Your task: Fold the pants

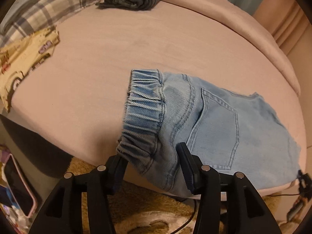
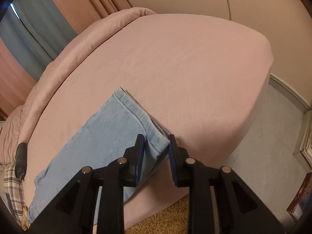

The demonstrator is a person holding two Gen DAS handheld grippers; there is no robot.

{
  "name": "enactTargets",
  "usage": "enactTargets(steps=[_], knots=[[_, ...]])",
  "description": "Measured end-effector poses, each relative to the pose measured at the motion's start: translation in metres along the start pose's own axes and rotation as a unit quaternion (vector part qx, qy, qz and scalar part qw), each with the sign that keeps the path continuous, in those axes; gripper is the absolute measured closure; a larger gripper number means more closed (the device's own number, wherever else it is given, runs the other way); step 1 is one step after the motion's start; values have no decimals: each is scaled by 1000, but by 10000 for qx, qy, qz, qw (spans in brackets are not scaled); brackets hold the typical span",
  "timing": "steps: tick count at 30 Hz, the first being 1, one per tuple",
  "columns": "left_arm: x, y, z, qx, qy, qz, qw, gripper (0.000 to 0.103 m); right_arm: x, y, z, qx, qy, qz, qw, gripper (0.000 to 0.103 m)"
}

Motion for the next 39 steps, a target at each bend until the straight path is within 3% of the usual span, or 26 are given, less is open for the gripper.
enactTargets(steps=[3,8,12,17,19,20,21,23,26,28,30,32,34,35,38,39], knots=[[-2,-7,-1,-148,-141,-113,9997,60,-7,2,-2,-35,11,85,10000,92],[-3,2,2,-87,-121,-143,9998,63,3,14,-11,162,-260,263,9992,94],[-8,6,4,-105,-72,-222,9997,62,-11,6,-5,289,-108,618,9976,94],[-6,4,0,-74,-47,-66,9999,62,-22,1,-4,327,-27,698,9970,95],[6,5,-2,-37,-59,131,9999,62,-19,7,-8,554,76,933,9941,89],[18,9,-3,7,-105,321,9994,62,-14,12,-9,727,115,1120,9910,80],[27,9,-7,23,-155,423,9990,60,-8,19,-11,904,134,1240,9881,61],[46,10,-17,43,-306,642,9975,54,12,46,-15,1249,-79,1151,9854,41],[63,16,-37,-70,-635,395,9972,44,29,103,-13,1843,-240,753,9797,39],[65,16,-54,-167,-863,419,9952,37,29,144,-2,2128,-157,397,9762,32],[48,11,-75,-273,-884,499,9945,37,17,204,25,2574,173,-326,9656,33],[23,12,-85,-287,-651,435,9965,36,-1,267,68,3070,756,-947,9440,33],[7,15,-84,-252,-446,452,9977,37,-12,316,108,3594,1209,-1416,9144,33],[-1,16,-81,-208,-336,539,9978,37,-17,348,135,3944,1436,-1722,8912,33],[-16,21,-76,-207,-307,418,9984,45,-37,397,185,4555,1914,-1858,8494,33],[-15,22,-75,-287,-364,316,9984,58,-42,408,195,4677,2015,-1845,8406,33]])
Point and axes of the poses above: each gripper's, at about its wrist camera, not at the fingertips, and x roughly against the way its jaws point, y to its left, z to its underside, the point moved 10 cm from there along -x, roughly the way its jaws point, and after that the axes turned 2 degrees about -x, right-handed, at the moved point
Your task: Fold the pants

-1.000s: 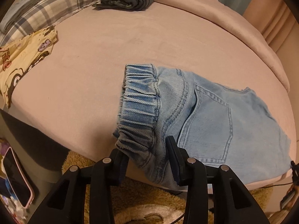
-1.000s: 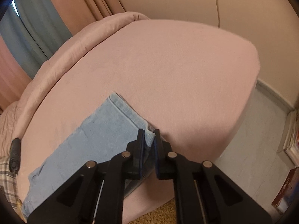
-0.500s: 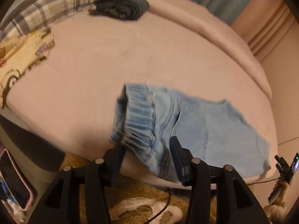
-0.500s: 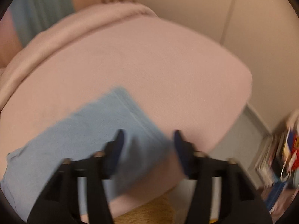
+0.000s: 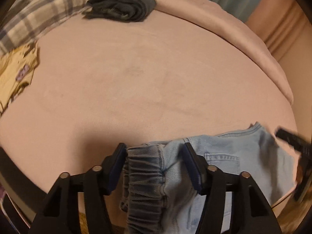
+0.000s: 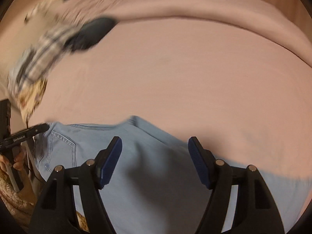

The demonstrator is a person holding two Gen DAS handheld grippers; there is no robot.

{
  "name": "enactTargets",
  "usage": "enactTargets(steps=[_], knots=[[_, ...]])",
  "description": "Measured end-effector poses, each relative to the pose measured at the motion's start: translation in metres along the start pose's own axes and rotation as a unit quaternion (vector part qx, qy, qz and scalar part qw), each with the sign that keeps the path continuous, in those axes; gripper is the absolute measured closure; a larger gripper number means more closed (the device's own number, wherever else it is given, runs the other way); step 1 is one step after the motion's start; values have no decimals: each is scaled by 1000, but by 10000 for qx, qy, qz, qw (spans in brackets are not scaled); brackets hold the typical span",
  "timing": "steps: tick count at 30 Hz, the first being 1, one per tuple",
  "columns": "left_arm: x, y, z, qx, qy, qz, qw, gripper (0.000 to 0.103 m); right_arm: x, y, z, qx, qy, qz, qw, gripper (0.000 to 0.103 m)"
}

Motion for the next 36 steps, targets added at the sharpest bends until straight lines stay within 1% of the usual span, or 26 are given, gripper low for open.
enactTargets(steps=[1,2,3,4,5,6,7,8,9,10,14,15,16,18,21,23,24,27,30,33,36], knots=[[0,2,1,-70,-13,-89,9999,58,-10,5,-7,56,109,-1,9999,33],[3,1,3,-85,-18,-62,9999,60,-24,12,-15,106,279,3,9996,32],[5,0,3,-90,-46,-64,9999,62,-32,22,-15,199,400,-57,9990,33],[6,1,4,-93,-68,-54,9999,62,-41,30,-16,310,503,-161,9981,34],[9,0,5,-101,-93,-45,9999,63,-54,36,-18,389,668,-291,9966,38],[13,0,7,-85,-154,-13,9998,64,-63,40,-16,391,828,-296,9954,53],[14,-3,8,-79,-189,23,9998,64,-69,38,-11,388,949,-205,9945,60],[18,-3,9,-75,-261,65,9996,64,-73,34,-7,478,925,39,9946,73],[23,-3,8,-49,-329,79,9994,65,-69,33,-7,569,786,80,9953,91],[27,-4,6,-41,-370,105,9993,65,-64,33,-10,570,672,42,9961,91],[40,-8,-16,-42,-629,142,9979,65,-31,27,-26,185,133,-59,9997,94],[42,-9,-18,-69,-664,154,9976,65,-28,25,-29,112,75,-79,9999,95],[41,-8,-19,-64,-695,166,9974,65,-26,23,-32,6,-1,-91,10000,95],[31,-4,-16,-82,-621,106,9980,65,-24,18,-36,-203,-124,-99,9997,95],[4,4,-4,-177,-324,-110,9993,64,-38,18,-30,-219,-26,14,9998,95],[-3,4,-2,-308,-312,-220,9988,63,-53,13,-19,-182,148,193,9995,95],[-3,3,-2,-316,-300,-238,9988,63,-58,12,-16,-176,195,261,9993,95],[-3,4,-2,-247,-237,-271,9990,63,-61,10,-16,-207,140,341,9991,95],[0,3,0,-268,-283,-292,9988,63,-60,6,-15,-164,104,461,9987,95],[2,5,2,-163,-308,-242,9991,63,-60,10,-17,-97,60,581,9982,95],[7,3,2,-196,-338,-256,9989,63,-57,8,-15,-113,48,619,9980,95]])
Point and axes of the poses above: each gripper's, at about its wrist camera, not at the fingertips, and x roughly against the way its jaws point, y to its left, z to its underside, the point moved 10 cm from there along -x, roughly the way its jaws point, and after that the axes turned 2 degrees about -x, right-handed, at the moved point
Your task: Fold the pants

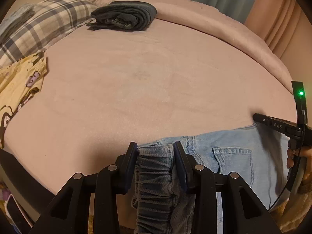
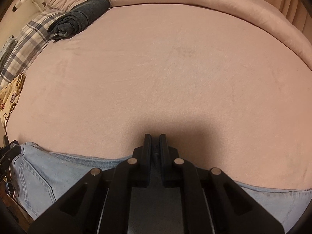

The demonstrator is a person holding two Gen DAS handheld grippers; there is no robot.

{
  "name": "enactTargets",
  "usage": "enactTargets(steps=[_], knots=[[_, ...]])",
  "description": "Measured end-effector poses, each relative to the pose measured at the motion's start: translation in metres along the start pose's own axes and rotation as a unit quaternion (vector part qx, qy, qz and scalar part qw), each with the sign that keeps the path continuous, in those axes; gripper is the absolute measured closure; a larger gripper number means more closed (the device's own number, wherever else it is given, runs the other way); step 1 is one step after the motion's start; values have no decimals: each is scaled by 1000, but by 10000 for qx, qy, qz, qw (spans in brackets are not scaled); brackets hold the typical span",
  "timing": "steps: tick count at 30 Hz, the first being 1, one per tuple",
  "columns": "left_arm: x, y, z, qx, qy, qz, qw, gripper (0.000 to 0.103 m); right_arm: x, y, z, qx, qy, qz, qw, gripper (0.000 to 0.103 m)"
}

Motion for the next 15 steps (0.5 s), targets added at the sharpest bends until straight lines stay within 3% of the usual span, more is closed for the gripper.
enactTargets(steps=[7,15], knots=[[-2,0,-1,-55,21,-90,9999,63,3,6,-5,8,-46,76,10000,94],[-3,-1,-1,-93,28,-164,9998,63,47,13,-14,69,-473,-123,9988,92]])
Point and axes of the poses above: each gripper's, at about its wrist camera, not at the fingertips, and x roughly against the way its jaws point, y to its left, z to its underside, the point moved 10 cm from there along -x, roughly the way its jaws point, and after that the axes turned 2 degrees about -x, right-handed, at the moved point
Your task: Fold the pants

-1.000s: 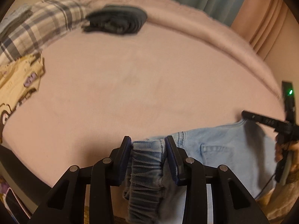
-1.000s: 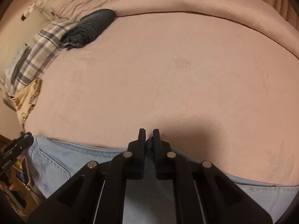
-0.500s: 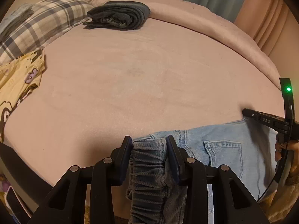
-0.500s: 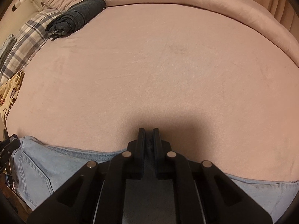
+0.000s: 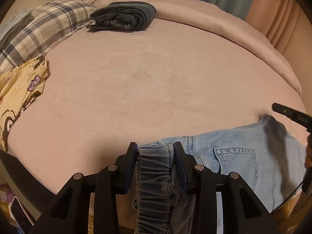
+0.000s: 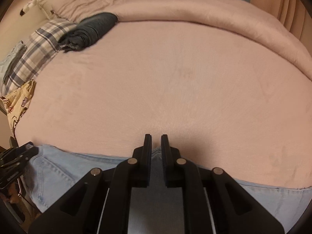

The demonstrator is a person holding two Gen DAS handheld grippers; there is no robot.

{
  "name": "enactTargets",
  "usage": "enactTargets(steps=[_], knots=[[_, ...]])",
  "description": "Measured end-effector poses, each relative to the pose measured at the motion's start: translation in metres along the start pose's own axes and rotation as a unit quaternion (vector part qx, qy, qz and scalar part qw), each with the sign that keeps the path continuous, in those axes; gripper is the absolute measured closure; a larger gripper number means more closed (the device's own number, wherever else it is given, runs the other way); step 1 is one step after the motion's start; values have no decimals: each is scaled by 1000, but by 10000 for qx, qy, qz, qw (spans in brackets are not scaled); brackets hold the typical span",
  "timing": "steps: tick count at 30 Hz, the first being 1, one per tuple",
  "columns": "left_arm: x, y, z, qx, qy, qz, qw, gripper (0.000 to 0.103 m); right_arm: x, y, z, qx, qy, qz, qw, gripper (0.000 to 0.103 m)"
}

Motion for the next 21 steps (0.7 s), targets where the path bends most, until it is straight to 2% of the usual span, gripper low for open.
enactTargets(steps=[4,5,6,7,8,9,11,14,16,18,21], knots=[[2,0,0,30,-5,41,10000,63,-1,7,10,3,228,-254,9994,92],[4,0,-1,65,-32,87,9999,63,-4,7,13,96,320,-206,9992,84],[7,-1,-1,74,-60,132,9999,63,-7,6,15,154,364,-136,9991,69],[10,-2,-2,74,-80,165,9998,63,-9,3,15,156,379,-64,9991,59],[12,-2,-2,83,-104,191,9997,63,-12,-3,15,96,451,-22,9989,38],[14,-2,-2,86,-125,214,9997,63,-14,-5,16,80,553,-97,9984,35],[18,-3,-3,123,-196,252,9994,63,-18,-8,15,77,719,-337,9968,36],[28,-5,-5,166,-346,322,9987,63,-31,-10,23,215,1169,-468,9918,39],[32,-7,-7,124,-438,356,9983,63,-37,-6,29,257,1326,-626,9889,54],[34,-7,-9,124,-489,361,9981,63,-38,3,35,304,1340,-902,9864,82],[31,-1,-9,288,-423,428,9978,63,-32,6,35,272,1094,-883,9897,93]])
Point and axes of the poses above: each gripper's, at about its wrist camera, not at the fingertips, and x roughly against the way its jaws point, y to its left, z to its underside, the point moved 10 cm from there along -x, roughly the way its jaws point, and after that the axes turned 2 degrees about -x, right-handed, at the moved point
